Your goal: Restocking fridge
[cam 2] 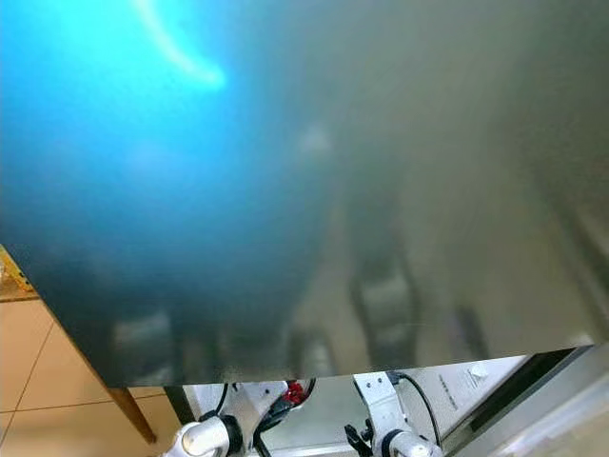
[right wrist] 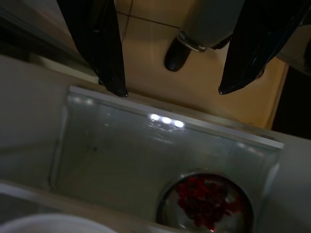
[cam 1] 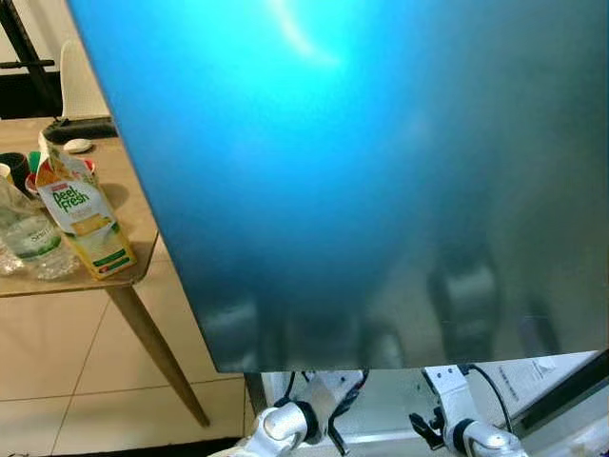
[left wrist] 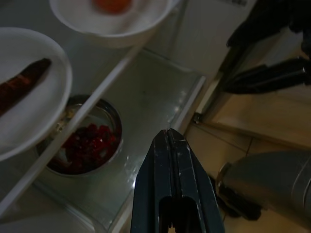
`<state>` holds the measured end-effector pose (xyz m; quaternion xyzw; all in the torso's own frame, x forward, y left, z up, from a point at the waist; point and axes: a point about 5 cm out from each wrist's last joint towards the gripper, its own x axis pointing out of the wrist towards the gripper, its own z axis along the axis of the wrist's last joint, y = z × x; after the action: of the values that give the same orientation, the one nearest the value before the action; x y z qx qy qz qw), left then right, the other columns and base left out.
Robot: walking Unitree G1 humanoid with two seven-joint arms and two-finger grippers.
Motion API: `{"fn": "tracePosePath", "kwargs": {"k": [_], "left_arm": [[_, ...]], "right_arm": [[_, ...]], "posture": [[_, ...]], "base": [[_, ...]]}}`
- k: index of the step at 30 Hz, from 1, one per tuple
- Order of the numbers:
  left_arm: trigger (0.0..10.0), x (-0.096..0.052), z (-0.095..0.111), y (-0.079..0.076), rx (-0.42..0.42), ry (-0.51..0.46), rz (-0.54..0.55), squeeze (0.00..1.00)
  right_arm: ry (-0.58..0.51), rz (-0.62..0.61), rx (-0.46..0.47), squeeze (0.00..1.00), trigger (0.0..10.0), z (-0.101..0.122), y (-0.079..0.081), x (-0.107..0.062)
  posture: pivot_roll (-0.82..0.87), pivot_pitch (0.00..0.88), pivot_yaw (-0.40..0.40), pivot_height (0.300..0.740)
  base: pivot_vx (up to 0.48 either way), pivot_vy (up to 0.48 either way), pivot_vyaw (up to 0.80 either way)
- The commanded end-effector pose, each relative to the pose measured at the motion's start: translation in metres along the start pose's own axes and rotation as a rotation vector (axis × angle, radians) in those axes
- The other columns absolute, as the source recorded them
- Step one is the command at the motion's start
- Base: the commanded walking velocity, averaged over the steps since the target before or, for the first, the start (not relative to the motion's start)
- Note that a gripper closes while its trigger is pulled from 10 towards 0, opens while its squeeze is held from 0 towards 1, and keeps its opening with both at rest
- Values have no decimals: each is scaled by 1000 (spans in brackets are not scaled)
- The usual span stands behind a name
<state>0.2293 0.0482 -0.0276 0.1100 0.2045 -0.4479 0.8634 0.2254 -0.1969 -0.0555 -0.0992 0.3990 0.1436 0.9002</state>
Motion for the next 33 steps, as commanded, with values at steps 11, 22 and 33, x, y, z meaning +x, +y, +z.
{"fn": "tracePosePath", "kwargs": {"k": [11,22,33], "left_arm": [[10000,-4,-14,-1,-73,74,49,0],[10000,-8,-24,-1,-83,123,73,0],[10000,-12,-30,1,-100,142,91,0]], "right_arm": [[57,-53,7,0,10000,-15,-4,-4],[144,-83,13,0,10000,-42,-2,-11],[216,-84,18,0,10000,-63,3,-17]], "posture": [[-100,0,-15,735],[-100,0,-15,735],[-99,0,-16,735]], "base": [[0,0,0],[-417,0,0],[-430,0,0]]}}
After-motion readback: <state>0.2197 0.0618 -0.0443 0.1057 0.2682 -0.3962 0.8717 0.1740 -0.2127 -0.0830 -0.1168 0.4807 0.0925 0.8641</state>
